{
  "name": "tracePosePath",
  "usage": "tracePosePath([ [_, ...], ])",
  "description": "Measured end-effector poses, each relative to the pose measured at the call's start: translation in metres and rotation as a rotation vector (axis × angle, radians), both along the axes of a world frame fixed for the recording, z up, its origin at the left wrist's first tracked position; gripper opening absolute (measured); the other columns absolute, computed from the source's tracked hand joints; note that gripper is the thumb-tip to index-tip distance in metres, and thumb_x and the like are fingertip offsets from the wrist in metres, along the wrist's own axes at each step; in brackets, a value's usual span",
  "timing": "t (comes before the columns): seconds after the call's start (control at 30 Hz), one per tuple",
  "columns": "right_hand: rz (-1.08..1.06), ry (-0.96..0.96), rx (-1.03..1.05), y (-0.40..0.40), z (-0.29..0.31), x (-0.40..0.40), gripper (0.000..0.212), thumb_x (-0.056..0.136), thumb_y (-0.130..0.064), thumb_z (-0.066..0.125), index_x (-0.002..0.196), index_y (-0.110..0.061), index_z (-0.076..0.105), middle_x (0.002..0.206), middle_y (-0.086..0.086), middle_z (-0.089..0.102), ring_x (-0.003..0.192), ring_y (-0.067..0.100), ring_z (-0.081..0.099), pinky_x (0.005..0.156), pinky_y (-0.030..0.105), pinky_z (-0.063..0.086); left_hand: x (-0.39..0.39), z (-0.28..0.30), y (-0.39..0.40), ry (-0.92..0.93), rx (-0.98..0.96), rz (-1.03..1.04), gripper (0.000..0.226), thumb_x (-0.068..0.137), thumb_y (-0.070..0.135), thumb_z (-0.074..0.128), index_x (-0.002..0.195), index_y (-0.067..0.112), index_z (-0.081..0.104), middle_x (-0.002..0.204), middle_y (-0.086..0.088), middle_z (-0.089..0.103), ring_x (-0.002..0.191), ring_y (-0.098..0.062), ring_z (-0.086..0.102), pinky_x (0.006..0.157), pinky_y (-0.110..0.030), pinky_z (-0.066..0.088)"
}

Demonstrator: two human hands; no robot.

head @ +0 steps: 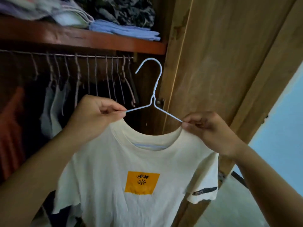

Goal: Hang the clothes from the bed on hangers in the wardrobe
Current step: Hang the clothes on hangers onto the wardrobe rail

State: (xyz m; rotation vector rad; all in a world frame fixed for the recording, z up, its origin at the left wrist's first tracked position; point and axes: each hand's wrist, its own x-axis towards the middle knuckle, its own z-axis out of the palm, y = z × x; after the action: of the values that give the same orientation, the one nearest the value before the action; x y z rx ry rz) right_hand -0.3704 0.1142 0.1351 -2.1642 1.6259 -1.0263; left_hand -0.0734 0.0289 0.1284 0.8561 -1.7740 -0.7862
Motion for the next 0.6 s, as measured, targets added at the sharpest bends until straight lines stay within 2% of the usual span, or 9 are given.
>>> tracePosePath([
  [0.17,0.111,-0.015,-0.059,-0.043,0.007,0.045,0.014,0.096,-0.019,0.063,0.091,-0.018,0.077,0.083,-0.007,0.073,0.080,0.011,0.069,0.077,0.036,0.055,0.050,0.008,-0.008,0.005,0.011,0.117,0.014,0.081,0.003,0.074,0.085,0.016,0.077,0.078,-0.002,0.075,0.071,-0.009,0.066,0.066,-0.011,0.047],
  [0.3,0.192,-0.052,-0.063,-0.075,0.009,0.082,0.013,0.096,-0.017,0.064,0.090,-0.017,0.075,0.080,-0.001,0.072,0.076,0.020,0.067,0.070,0.038,0.051,0.086,0.011,-0.016,0.018,0.009,0.195,0.016,0.081,0.000,0.074,0.083,0.015,0.076,0.078,-0.004,0.075,0.069,-0.008,0.065,0.065,-0.010,0.046],
  [0.4,0.269,-0.069,-0.050,-0.097,0.006,0.109,0.012,0.096,-0.014,0.064,0.095,-0.019,0.075,0.077,-0.004,0.069,0.069,0.011,0.060,0.063,0.026,0.043,0.111,0.009,-0.019,0.035,-0.001,0.242,0.019,0.080,-0.001,0.074,0.082,0.018,0.076,0.078,-0.004,0.075,0.069,-0.006,0.065,0.067,-0.013,0.049],
  [0.47,0.304,-0.066,-0.047,-0.110,0.004,0.125,0.013,0.097,-0.013,0.063,0.097,-0.018,0.075,0.075,-0.006,0.067,0.068,0.012,0.058,0.064,0.027,0.041,0.128,0.006,-0.019,0.034,-0.008,0.287,0.018,0.081,0.002,0.075,0.082,0.020,0.077,0.077,-0.004,0.075,0.072,-0.010,0.066,0.070,-0.017,0.049],
  [0.6,0.396,-0.088,-0.036,-0.128,0.002,0.158,0.013,0.097,-0.013,0.063,0.097,-0.018,0.075,0.078,0.000,0.068,0.074,0.027,0.063,0.066,0.033,0.045,0.159,0.001,-0.018,0.048,-0.006,0.367,0.017,0.081,0.001,0.074,0.081,0.018,0.077,0.076,-0.006,0.074,0.071,-0.011,0.064,0.065,-0.013,0.046],
])
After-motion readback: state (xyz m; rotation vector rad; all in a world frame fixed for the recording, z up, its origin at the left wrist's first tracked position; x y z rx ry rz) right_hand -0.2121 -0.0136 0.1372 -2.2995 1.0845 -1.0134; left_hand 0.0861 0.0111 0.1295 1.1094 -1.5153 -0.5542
